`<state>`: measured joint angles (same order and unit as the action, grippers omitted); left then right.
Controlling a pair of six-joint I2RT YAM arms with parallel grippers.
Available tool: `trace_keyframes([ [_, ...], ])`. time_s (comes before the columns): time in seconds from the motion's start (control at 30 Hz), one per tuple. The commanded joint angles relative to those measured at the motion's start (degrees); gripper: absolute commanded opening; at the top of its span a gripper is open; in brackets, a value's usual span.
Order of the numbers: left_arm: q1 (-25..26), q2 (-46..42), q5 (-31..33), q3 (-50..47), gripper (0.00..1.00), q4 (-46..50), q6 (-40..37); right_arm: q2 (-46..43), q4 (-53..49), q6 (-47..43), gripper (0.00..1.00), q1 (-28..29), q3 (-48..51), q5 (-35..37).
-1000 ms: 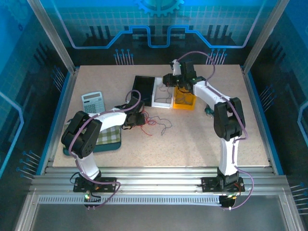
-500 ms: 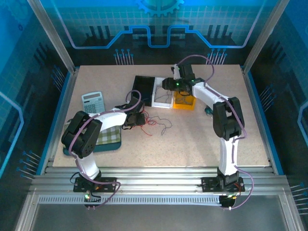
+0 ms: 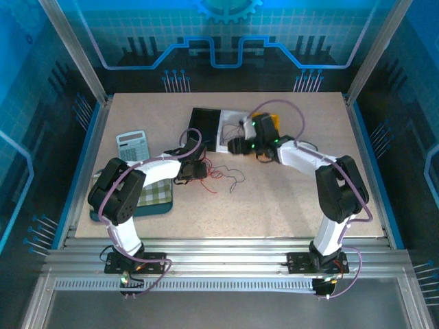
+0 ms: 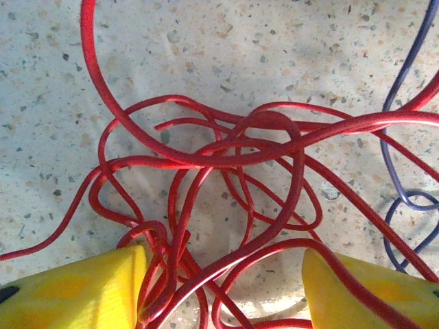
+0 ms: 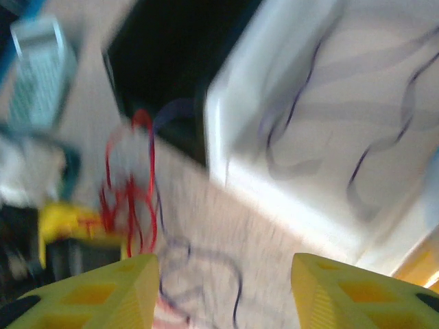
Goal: Untangle the cables
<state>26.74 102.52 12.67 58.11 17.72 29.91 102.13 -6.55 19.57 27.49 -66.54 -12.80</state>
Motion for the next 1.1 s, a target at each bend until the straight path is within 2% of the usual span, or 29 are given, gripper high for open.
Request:
trace_keyframes([
  [0.0, 0.3, 1.4, -0.2, 0.9, 0.63, 2.8, -0.3, -0.8, -6.6, -6.6, 0.56, 3.8, 3.0, 2.3],
  [0.23, 0.3, 1.8, -0.5, 1.3, 0.63, 2.8, -0.5, -1.0, -11.3, -7.7, 0.64, 5.3, 4.9, 12.7],
  [0.63, 0.4, 1.7, -0.7, 1.0, 0.62, 2.5, -0.2, 2.6, -11.9, -9.8, 0.69, 7.2, 4.3, 12.9],
  [0.8, 0.5, 1.7, -0.7, 0.9, 0.63, 2.5, -0.1, 5.4, -13.2, -11.3, 0.66, 8.9, 2.4, 14.0],
  [0.87, 0.5, 1.6, -0.6, 0.9, 0.63, 2.6, -0.1, 6.4, -13.8, -11.7, 0.61, 9.7, 1.6, 15.4],
  [0.97, 0.6, 1.7, -0.5, 0.9, 0.63, 2.6, -0.1, 7.0, -13.5, -11.7, 0.31, 10.4, 1.2, 17.4],
  [1.07, 0.6, 1.8, -0.6, 1.0, 0.63, 2.7, -0.1, 7.1, -12.7, -11.4, 0.09, 10.2, 1.2, 18.1],
])
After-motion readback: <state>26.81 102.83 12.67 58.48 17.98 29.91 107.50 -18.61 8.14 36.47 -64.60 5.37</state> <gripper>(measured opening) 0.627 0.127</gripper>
